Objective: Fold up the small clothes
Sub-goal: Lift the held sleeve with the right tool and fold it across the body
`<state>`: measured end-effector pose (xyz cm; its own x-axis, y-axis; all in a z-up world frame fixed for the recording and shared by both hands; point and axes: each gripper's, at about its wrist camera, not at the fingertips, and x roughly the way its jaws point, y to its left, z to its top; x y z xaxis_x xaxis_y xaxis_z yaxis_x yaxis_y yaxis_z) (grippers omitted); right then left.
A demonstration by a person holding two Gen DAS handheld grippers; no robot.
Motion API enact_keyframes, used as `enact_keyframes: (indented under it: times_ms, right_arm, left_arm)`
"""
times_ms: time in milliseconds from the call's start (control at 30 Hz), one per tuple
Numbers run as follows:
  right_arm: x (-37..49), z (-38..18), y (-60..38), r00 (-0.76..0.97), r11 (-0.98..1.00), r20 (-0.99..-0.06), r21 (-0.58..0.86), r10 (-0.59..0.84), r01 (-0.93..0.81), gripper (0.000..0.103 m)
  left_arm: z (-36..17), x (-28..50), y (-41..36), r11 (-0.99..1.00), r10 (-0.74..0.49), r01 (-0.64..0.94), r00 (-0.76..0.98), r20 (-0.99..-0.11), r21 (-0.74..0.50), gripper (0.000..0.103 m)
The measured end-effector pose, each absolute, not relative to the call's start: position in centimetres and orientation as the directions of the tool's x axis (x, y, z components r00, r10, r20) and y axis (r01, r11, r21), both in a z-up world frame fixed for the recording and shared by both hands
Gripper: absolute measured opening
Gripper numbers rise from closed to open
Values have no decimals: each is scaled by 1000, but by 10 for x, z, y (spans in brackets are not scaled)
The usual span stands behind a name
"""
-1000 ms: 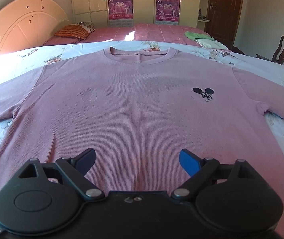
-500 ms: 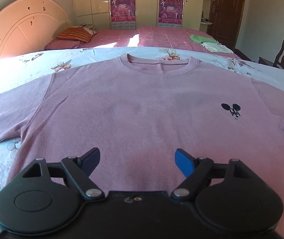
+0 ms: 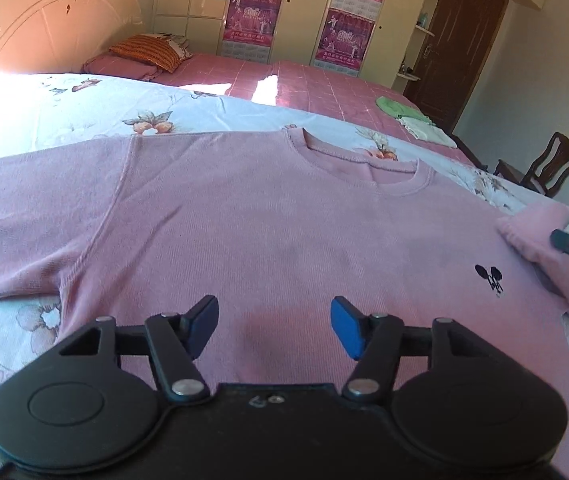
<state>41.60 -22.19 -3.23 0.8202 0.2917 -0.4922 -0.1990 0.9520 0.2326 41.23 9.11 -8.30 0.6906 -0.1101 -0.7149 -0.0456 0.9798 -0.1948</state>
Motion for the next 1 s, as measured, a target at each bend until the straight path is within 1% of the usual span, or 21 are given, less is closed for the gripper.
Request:
enact_keyframes:
  times_ms: [200, 267, 333, 367, 400, 433, 500, 567, 633, 667, 700, 800, 833, 867, 900, 1000]
  right_arm:
    - [426, -60, -103, 738, 902, -520, 221, 430, -370, 6]
    - [431, -73, -74, 691, 876, -541, 238, 479, -420, 6]
    - [439, -87, -53, 629, 847, -582, 229, 515, -480, 6]
    - [436, -91, -44, 625, 847, -597, 195, 503, -495, 6]
    - [436, -89, -41, 656, 859, -585, 153, 477, -489, 6]
    - [432, -88, -47, 682, 870, -567, 141, 462, -473, 6]
    - [427, -85, -70, 716, 898, -549, 180, 431, -402, 6]
    - [419, -79, -106, 765, 939, -545, 196, 343, -281, 6]
    - [417, -75, -137, 792, 959, -546, 222, 273, -177, 6]
    - [416, -70, -154, 801, 964, -550, 238, 236, -120, 6]
    - [417, -69, -166, 805, 965, -554, 247, 212, -84, 6]
    - [415, -65, -202, 812, 963, -564, 270, 154, 5, 6]
    - [412, -63, -215, 811, 959, -568, 281, 137, 35, 6]
    - [412, -64, -222, 811, 955, -572, 290, 123, 59, 6]
    - [410, -64, -230, 811, 950, -574, 301, 108, 87, 6]
    - [405, -63, -253, 811, 920, -580, 356, 81, 162, 6]
  left_arm:
    - [-84, 414, 126, 968, -148, -43, 694, -705, -246, 60]
    - [-86, 416, 133, 964, -163, -41, 686, -709, -261, 60]
    - [-89, 419, 137, 956, -195, -30, 679, -708, -291, 60]
    - [-90, 422, 137, 952, -214, -20, 674, -707, -307, 61]
    - [-91, 424, 136, 946, -235, -6, 673, -701, -323, 61]
    - [-91, 427, 132, 941, -257, 12, 673, -694, -337, 61]
    - [-93, 436, 121, 928, -309, 54, 668, -677, -369, 61]
    - [-98, 450, 101, 907, -373, 106, 654, -659, -408, 59]
    - [-108, 465, 80, 890, -419, 141, 628, -656, -433, 56]
    - [-113, 473, 70, 884, -434, 143, 609, -664, -446, 50]
    - [-118, 482, 58, 879, -444, 142, 591, -674, -455, 49]
    - [-118, 496, 32, 907, -400, 154, 600, -693, -391, 49]
    - [-118, 501, 25, 907, -402, 155, 596, -695, -392, 47]
    - [-118, 505, 18, 907, -405, 160, 587, -701, -390, 32]
    - [-120, 509, 11, 913, -397, 170, 582, -710, -371, 12]
    - [-118, 507, 4, 923, -377, 188, 611, -696, -335, 8]
